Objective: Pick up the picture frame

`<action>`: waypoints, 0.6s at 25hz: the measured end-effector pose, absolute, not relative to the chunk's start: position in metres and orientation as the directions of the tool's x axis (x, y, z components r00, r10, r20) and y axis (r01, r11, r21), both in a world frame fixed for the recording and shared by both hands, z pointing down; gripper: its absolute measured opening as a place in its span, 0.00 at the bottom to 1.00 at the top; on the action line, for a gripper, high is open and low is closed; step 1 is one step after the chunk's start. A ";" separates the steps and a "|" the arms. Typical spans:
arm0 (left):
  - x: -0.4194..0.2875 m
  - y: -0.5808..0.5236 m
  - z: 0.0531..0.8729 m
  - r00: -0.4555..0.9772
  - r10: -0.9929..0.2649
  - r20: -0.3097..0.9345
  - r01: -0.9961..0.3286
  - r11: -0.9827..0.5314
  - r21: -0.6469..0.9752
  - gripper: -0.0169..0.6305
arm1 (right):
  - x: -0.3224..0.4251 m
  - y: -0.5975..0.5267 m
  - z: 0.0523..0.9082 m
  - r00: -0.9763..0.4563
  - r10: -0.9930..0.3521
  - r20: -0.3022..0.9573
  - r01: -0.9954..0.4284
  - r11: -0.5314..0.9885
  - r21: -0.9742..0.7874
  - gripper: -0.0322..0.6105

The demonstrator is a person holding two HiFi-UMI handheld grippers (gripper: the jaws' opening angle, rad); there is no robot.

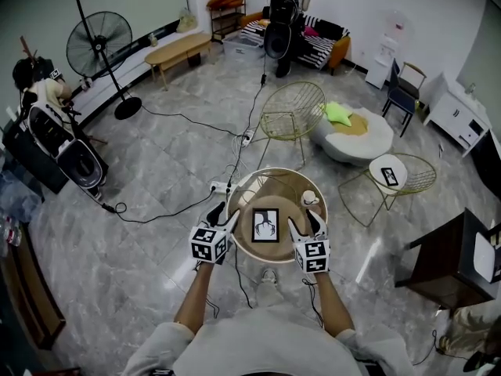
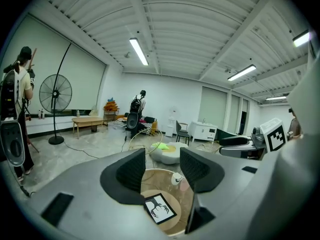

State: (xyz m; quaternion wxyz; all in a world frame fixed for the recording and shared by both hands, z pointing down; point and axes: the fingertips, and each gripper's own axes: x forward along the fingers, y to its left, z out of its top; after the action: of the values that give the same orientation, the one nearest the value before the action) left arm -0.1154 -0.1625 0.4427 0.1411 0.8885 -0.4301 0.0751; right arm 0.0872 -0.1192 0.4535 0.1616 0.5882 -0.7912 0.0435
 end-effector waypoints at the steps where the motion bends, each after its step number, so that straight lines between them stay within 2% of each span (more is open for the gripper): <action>1: -0.110 -0.170 0.442 0.619 -0.743 0.254 -0.785 -0.591 0.184 0.35 | 0.092 -0.127 0.453 -0.258 -0.916 0.307 -0.945 0.306 0.120 0.42; 15: -0.067 -0.256 0.445 0.591 -0.753 0.289 -0.806 -0.563 0.182 0.35 | 0.124 -0.220 0.457 -0.313 -0.895 0.318 -0.928 0.359 0.098 0.41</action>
State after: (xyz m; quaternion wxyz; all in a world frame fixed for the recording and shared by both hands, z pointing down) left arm -0.0668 -0.2556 0.4446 0.1483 0.8796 -0.4431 0.0894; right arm 0.1244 -0.2201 0.4569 0.1606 0.5639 -0.8085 0.0514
